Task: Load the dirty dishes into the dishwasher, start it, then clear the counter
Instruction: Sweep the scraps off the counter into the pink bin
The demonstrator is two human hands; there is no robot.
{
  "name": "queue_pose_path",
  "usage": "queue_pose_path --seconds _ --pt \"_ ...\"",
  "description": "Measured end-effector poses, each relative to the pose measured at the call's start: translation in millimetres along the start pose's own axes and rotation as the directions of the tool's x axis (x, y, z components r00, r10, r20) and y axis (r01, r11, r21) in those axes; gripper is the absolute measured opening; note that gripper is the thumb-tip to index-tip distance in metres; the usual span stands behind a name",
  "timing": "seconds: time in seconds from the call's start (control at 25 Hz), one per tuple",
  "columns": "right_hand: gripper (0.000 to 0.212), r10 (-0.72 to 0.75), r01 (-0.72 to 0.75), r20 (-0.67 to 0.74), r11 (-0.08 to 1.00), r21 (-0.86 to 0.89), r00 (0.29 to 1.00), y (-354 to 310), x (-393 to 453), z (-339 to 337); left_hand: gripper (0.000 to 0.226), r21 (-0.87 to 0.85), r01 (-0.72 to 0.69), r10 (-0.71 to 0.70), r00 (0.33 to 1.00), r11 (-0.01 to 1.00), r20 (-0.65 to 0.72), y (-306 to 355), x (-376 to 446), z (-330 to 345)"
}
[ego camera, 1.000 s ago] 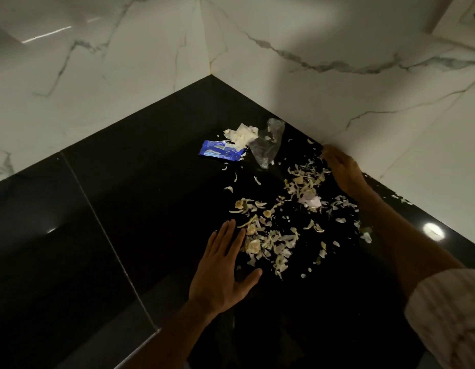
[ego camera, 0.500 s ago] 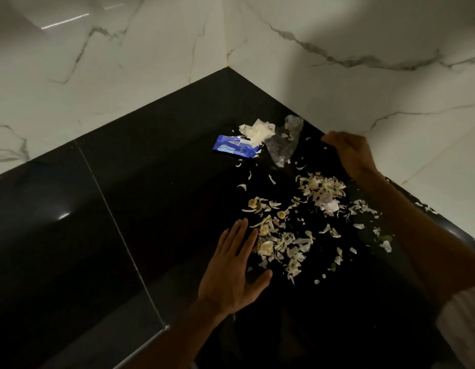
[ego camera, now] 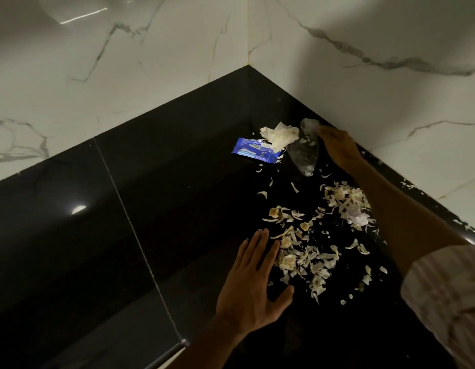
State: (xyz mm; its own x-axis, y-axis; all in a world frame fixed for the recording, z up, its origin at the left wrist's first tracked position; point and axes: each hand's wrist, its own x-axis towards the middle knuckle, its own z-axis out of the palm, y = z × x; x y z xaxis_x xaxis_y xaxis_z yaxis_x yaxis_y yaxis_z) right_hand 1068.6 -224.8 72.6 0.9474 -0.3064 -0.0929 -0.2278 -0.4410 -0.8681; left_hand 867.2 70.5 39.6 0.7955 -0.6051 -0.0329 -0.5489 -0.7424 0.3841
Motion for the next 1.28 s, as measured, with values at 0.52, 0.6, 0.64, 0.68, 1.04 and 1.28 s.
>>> queue_pose_path --seconds 0.52,0.6,0.64,0.68,1.04,1.28 --pt "0.048 0.066 -0.068 -0.139 0.998 -0.014 0.988 -23 15 -5 0.085 -0.010 -0.021 0.020 0.999 1.000 -0.034 -4 2 5" --pt "0.040 -0.043 0.035 -0.131 0.998 -0.056 0.990 -39 19 10 0.085 -0.019 -0.029 0.028 0.999 0.999 -0.042 -5 4 6" --pt "0.039 -0.088 0.079 -0.130 0.994 -0.072 0.988 -45 21 20 0.085 -0.025 -0.033 0.032 0.999 0.999 -0.044 -4 3 6" --pt "0.036 -0.133 0.125 -0.116 0.989 -0.080 0.984 -51 22 30 0.085 -0.029 -0.032 0.030 0.998 0.999 -0.049 -4 3 6" --pt "0.060 -0.324 0.417 0.273 0.573 -0.705 0.906 -80 33 121 0.087 -0.042 -0.016 0.014 0.999 0.999 -0.051 -4 4 7" --pt "0.077 -0.096 0.312 0.299 0.393 -0.865 0.949 -69 34 147 0.088 0.012 0.011 -0.011 1.000 1.000 -0.019 -5 4 11"
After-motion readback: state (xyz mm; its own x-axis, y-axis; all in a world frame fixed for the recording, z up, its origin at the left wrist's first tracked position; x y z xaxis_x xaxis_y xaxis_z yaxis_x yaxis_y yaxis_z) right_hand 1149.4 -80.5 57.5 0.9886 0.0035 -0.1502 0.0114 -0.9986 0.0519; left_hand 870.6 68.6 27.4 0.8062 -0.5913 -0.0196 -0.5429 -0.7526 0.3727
